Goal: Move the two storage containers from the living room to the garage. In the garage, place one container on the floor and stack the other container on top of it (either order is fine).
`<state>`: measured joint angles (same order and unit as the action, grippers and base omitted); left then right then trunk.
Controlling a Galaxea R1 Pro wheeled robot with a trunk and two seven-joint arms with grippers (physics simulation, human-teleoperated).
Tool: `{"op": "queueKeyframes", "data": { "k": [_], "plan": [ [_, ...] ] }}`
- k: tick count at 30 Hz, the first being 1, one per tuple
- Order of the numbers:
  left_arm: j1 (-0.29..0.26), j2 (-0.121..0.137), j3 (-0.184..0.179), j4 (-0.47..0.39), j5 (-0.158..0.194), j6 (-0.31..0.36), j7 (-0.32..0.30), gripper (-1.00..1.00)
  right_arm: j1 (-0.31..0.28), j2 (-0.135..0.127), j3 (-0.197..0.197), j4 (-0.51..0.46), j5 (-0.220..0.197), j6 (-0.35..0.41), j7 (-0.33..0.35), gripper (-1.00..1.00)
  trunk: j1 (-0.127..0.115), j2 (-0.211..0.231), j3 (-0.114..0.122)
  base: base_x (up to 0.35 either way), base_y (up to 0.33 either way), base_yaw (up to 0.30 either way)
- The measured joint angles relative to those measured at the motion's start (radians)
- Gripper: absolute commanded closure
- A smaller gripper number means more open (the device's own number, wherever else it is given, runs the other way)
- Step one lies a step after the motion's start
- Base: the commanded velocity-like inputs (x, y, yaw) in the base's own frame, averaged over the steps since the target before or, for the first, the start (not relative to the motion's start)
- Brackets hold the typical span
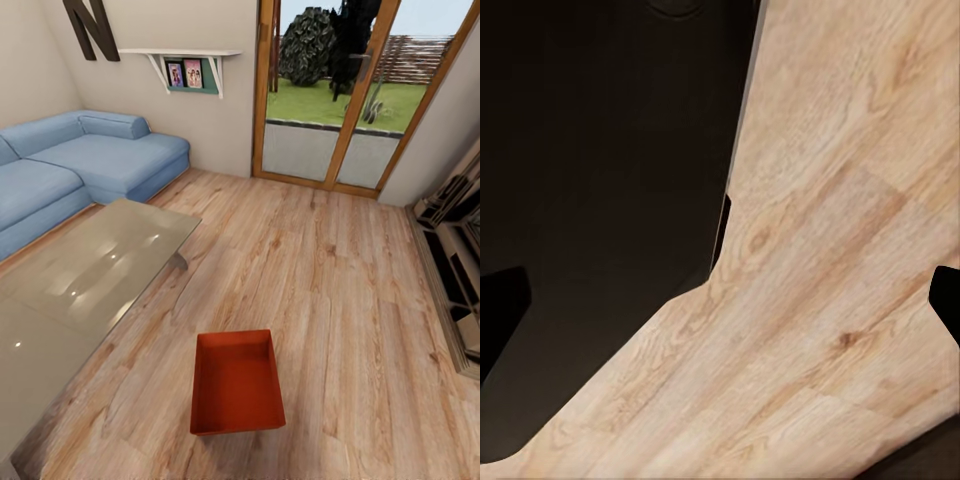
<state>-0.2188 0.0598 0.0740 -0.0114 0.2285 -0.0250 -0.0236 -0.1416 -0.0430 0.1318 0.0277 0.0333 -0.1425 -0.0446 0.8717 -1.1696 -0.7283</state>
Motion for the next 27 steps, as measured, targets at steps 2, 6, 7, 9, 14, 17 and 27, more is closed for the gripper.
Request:
{"op": "queueKeyframes", "data": {
  "k": [2, 6, 7, 9, 14, 17, 27],
  "plan": [
    [0.000, 0.000, 0.001, 0.000, 0.000, 0.000, 0.000, -1.00, 0.000, 0.001, 0.000, 0.000, 0.001, 0.000, 0.000, -1.00, 0.000, 0.000, -0.003, 0.000, 0.000, 0.000],
    [0.000, 0.000, 0.000, 0.000, 0.000, 0.000, 0.000, -1.00, 0.000, -0.001, -0.001, 0.000, 0.000, 0.001, 0.000, -1.00, 0.000, 0.000, -0.009, 0.000, 0.000, 0.000],
    [0.000, 0.000, 0.000, 0.000, 0.000, 0.000, 0.000, -1.00, 0.000, -0.001, -0.001, 0.000, 0.000, 0.001, 0.000, -1.00, 0.000, 0.000, -0.011, 0.000, 0.000, 0.000],
    [0.000, 0.000, 0.000, 0.000, 0.000, 0.000, 0.000, -1.00, 0.000, -0.001, -0.001, 0.000, 0.001, 0.001, 0.000, -1.00, 0.000, 0.000, -0.014, 0.000, 0.000, 0.000],
    [0.000, 0.000, 0.001, 0.000, 0.000, 0.000, 0.000, -1.00, 0.000, 0.000, 0.000, 0.000, 0.001, 0.002, 0.000, -1.00, 0.000, 0.000, -0.022, 0.000, 0.000, 0.000],
    [0.000, 0.000, 0.001, 0.000, 0.000, 0.000, 0.000, -1.00, 0.000, 0.000, -0.001, 0.000, 0.001, 0.002, 0.000, -1.00, 0.000, 0.000, -0.027, 0.000, 0.000, 0.000],
    [0.000, 0.000, 0.001, 0.000, 0.000, 0.000, 0.000, -1.00, 0.000, 0.000, -0.001, 0.000, 0.001, 0.001, 0.000, -1.00, 0.000, 0.000, -0.042, 0.000, 0.000, 0.000]
  ]
}}
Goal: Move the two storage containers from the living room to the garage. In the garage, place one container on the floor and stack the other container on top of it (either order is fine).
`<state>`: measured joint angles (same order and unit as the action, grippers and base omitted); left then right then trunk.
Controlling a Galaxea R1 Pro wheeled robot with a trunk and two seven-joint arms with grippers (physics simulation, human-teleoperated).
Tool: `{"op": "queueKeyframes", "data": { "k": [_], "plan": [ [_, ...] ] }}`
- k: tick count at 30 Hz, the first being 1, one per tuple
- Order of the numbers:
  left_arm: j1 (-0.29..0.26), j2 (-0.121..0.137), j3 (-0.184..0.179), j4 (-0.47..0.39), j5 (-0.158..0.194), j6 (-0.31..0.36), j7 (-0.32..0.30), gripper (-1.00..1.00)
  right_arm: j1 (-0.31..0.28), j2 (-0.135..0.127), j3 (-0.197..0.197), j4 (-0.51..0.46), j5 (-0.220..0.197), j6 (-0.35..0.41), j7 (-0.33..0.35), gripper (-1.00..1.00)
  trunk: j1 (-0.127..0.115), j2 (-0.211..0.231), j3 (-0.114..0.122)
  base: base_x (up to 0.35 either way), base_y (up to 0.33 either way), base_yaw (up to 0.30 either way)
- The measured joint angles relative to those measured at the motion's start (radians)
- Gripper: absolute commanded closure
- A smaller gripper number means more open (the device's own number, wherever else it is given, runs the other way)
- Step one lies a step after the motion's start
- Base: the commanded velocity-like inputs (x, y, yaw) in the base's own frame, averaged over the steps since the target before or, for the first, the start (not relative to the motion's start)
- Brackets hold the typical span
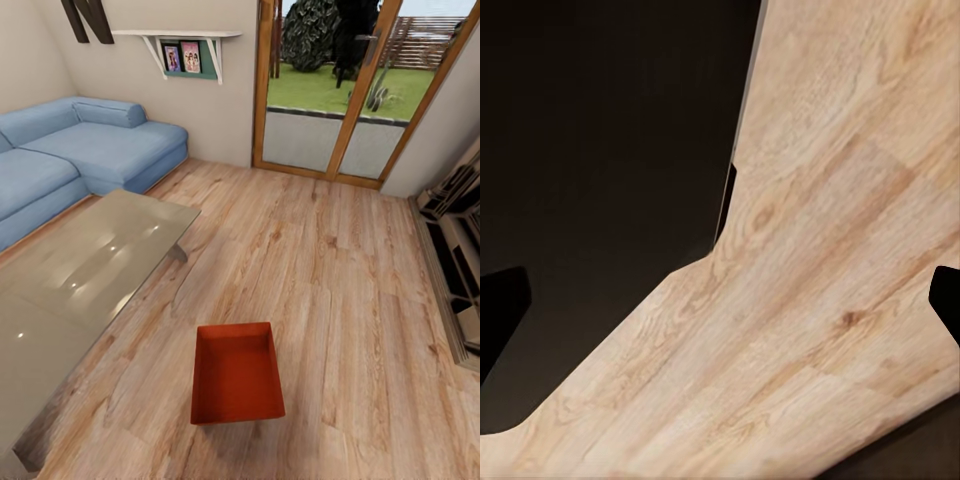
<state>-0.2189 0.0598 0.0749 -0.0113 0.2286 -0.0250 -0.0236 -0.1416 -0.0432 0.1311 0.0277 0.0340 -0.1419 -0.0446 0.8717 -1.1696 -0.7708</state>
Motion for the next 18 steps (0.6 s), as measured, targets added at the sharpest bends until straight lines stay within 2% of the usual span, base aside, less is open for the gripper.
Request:
{"op": "queueKeyframes", "data": {
  "k": [18],
  "plan": [
    [0.000, 0.000, -0.001, -0.001, 0.000, 0.000, 0.000, -1.00, 0.000, 0.000, 0.001, 0.000, 0.000, -0.001, -0.001, -1.00, 0.000, 0.000, -0.028, 0.000, 0.000, 0.000]
  ]
}}
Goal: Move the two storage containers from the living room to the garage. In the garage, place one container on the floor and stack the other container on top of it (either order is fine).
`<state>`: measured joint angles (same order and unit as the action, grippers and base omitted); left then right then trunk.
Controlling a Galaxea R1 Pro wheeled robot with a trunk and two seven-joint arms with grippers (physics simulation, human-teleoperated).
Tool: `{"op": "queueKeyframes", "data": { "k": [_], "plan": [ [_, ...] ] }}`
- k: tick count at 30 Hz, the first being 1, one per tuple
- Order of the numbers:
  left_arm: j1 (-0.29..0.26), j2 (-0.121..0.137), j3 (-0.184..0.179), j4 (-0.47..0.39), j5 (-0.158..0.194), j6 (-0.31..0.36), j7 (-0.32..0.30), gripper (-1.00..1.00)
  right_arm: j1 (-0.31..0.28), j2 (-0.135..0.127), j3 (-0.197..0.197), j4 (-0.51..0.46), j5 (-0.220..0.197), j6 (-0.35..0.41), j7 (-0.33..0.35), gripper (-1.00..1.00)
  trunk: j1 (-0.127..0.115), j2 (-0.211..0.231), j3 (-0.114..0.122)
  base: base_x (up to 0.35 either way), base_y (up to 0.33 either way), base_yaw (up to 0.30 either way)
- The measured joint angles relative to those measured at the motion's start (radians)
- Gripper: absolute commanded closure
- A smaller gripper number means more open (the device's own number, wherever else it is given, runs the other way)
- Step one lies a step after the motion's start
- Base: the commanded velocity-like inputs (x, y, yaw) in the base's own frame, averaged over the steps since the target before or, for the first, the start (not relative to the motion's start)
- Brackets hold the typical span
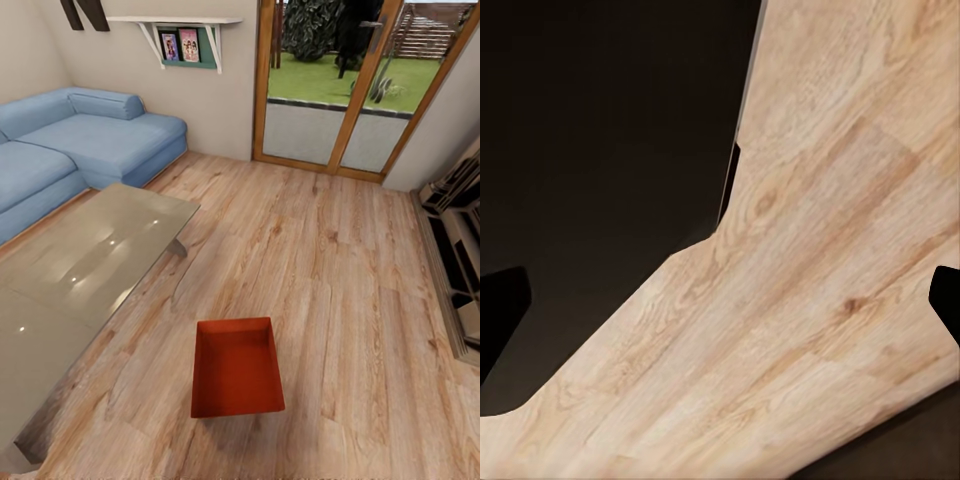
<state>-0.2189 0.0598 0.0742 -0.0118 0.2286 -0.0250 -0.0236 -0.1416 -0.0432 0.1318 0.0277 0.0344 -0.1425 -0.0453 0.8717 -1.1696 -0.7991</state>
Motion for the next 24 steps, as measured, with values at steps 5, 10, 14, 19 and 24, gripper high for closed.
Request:
{"op": "queueKeyframes", "data": {
  "k": [5, 10, 14, 19, 24],
  "plan": [
    [0.000, 0.000, 0.000, 0.000, 0.000, 0.000, 0.000, -1.00, 0.000, 0.000, 0.000, 0.000, 0.000, 0.000, 0.000, -1.00, 0.000, 0.000, -0.008, 0.000, 0.000, 0.000],
    [0.000, 0.000, 0.000, 0.000, 0.000, 0.000, 0.000, -1.00, 0.000, 0.001, 0.001, 0.000, 0.000, 0.001, 0.000, -1.00, 0.000, 0.000, -0.014, 0.000, 0.000, 0.000],
    [0.000, 0.000, 0.000, 0.001, 0.000, 0.000, 0.000, -1.00, 0.000, 0.001, 0.003, 0.000, 0.000, 0.000, -0.001, -1.00, 0.000, 0.000, -0.014, 0.000, 0.000, 0.000],
    [0.000, 0.000, 0.000, 0.000, 0.000, 0.000, 0.000, -1.00, 0.000, 0.000, 0.003, 0.000, 0.003, -0.005, -0.001, -1.00, 0.000, 0.000, -0.014, 0.000, 0.000, 0.000],
    [0.000, 0.000, 0.001, 0.000, 0.000, 0.000, 0.000, -1.00, 0.000, 0.000, 0.003, 0.000, 0.002, -0.003, 0.001, -1.00, 0.000, 0.000, -0.014, 0.000, 0.000, 0.000]
  ]
}}
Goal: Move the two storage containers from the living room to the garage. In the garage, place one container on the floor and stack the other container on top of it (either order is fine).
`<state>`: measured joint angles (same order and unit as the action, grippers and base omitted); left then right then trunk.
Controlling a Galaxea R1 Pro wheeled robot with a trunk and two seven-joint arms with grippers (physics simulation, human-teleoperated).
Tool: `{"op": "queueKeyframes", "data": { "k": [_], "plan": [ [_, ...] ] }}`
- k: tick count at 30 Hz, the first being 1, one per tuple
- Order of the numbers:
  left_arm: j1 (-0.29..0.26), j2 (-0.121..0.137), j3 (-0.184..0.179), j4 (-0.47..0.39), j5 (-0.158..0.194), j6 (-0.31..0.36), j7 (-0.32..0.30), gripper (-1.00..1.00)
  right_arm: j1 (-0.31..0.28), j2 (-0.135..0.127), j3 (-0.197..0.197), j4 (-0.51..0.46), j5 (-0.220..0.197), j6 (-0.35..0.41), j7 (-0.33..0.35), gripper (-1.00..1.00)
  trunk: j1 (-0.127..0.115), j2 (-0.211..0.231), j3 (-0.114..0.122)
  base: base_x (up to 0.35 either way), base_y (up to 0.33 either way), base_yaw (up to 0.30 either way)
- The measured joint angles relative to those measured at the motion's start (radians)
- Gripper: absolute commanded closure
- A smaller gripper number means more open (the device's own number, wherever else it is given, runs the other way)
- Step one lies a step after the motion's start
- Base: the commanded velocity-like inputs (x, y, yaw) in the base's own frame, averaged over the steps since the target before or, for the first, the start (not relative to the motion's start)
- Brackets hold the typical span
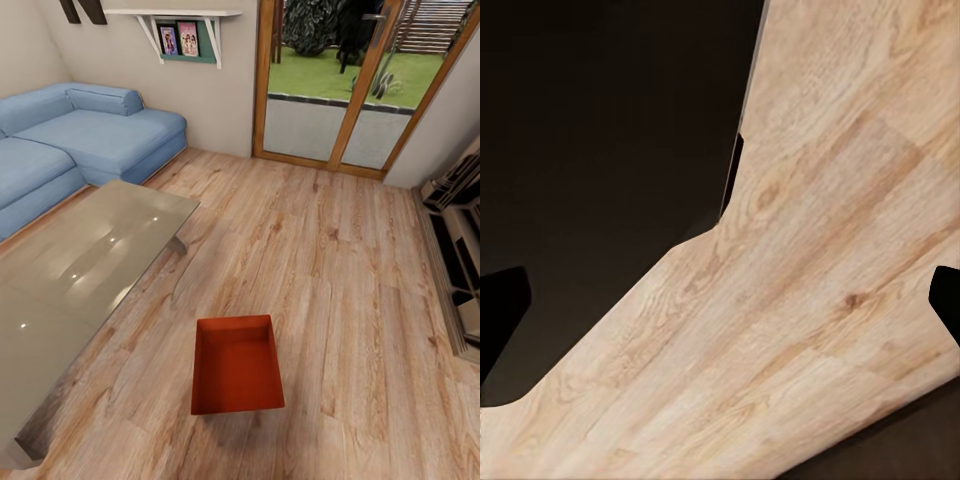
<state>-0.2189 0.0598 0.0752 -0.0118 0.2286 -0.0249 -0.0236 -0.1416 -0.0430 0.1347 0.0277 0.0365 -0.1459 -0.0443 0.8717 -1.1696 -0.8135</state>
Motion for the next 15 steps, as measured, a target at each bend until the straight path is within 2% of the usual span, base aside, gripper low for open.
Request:
{"op": "queueKeyframes", "data": {
  "k": [4, 5, 7, 15],
  "plan": [
    [0.000, 0.000, 0.003, 0.001, 0.002, 0.000, 0.000, -1.00, 0.000, 0.002, 0.000, 0.000, -0.004, 0.002, 0.000, -1.00, 0.000, 0.000, 0.000, 0.000, 0.000, 0.000],
    [0.000, -0.010, 0.006, 0.002, 0.003, 0.001, 0.000, -1.00, 0.000, 0.001, -0.001, 0.000, -0.005, 0.003, 0.000, -1.00, 0.000, 0.000, 0.000, 0.000, 0.000, 0.000],
    [0.000, -0.013, 0.006, 0.002, 0.003, 0.001, 0.000, -1.00, 0.000, 0.001, -0.001, 0.000, -0.005, 0.003, 0.000, -1.00, 0.000, 0.000, 0.000, 0.000, 0.000, 0.000],
    [0.000, -0.010, 0.001, -0.007, -0.002, 0.001, 0.000, -1.00, 0.000, -0.001, -0.013, -0.012, -0.006, 0.005, -0.002, -1.00, 0.000, 0.000, 0.000, 0.000, 0.000, 0.000]
  ]
}}
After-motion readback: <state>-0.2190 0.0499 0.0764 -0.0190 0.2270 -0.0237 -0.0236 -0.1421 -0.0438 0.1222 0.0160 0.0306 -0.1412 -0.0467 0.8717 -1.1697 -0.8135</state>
